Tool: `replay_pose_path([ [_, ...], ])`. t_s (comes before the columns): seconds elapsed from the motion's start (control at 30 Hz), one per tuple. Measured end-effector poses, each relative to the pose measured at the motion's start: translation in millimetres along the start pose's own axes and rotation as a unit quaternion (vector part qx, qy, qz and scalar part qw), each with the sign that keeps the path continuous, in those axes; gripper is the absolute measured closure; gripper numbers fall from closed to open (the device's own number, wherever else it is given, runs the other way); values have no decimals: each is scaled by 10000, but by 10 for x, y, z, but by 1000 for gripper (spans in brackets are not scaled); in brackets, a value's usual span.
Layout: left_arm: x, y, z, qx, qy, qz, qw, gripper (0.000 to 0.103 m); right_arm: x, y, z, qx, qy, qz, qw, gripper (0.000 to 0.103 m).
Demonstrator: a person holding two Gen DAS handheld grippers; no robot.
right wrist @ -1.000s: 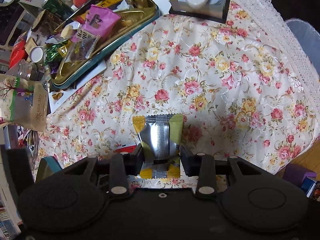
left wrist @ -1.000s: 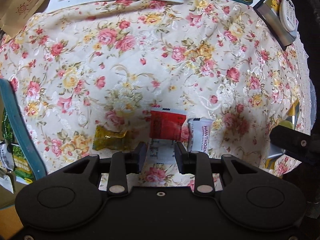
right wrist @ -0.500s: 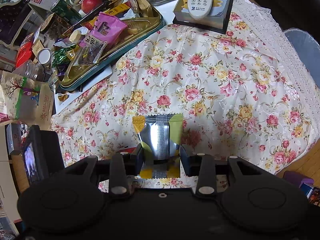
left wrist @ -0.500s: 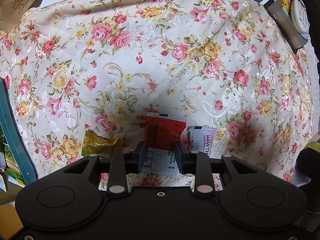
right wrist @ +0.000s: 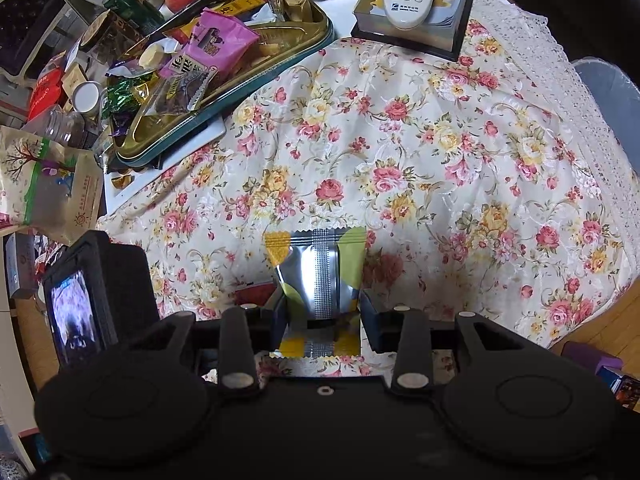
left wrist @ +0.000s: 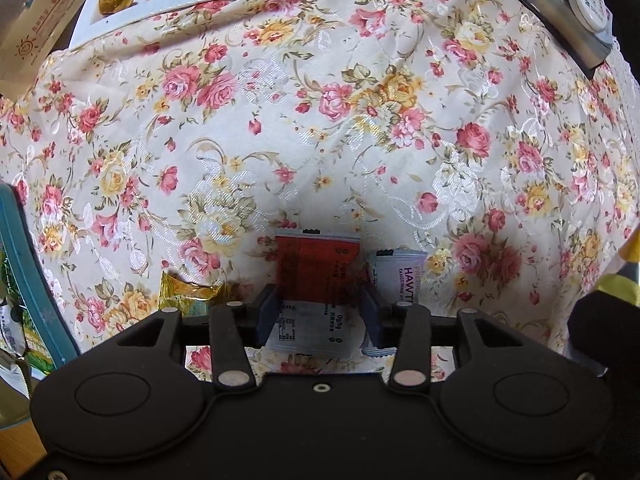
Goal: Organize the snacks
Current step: 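Grasp the red-and-white packet with the left tool, then carry both packets over the gold tin tray and open both tools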
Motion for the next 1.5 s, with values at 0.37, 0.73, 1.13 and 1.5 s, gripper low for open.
replay_pose_path([
  [0.37, 8, 300, -39, 534, 137, 671, 9962, 52, 30, -27, -19, -69, 3, -30, 10000, 63],
  [0.73, -26, 246, -3, 381, 225, 558, 9975, 52, 80, -38, -11, -80, 10, -124, 9999, 63],
  [1.13, 180, 244, -19, 387, -21, 512, 9979, 60, 56, 29, 15, -2, -36, -28, 10000, 63],
  [1.5, 719, 678, 158, 679, -519, 539, 9949, 61, 18, 365, 140, 310, -204, 80, 9993, 63],
])
Point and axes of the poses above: each gripper's, at about its wrist camera, not at the fingertips, and x roughly against the way its jaws point, y to its left, z to its underside, the point moved 4 cm from there along -x, roughly the way its jaws point, and after that the axes turned 12 degrees about -x, right-handed, at the moved point
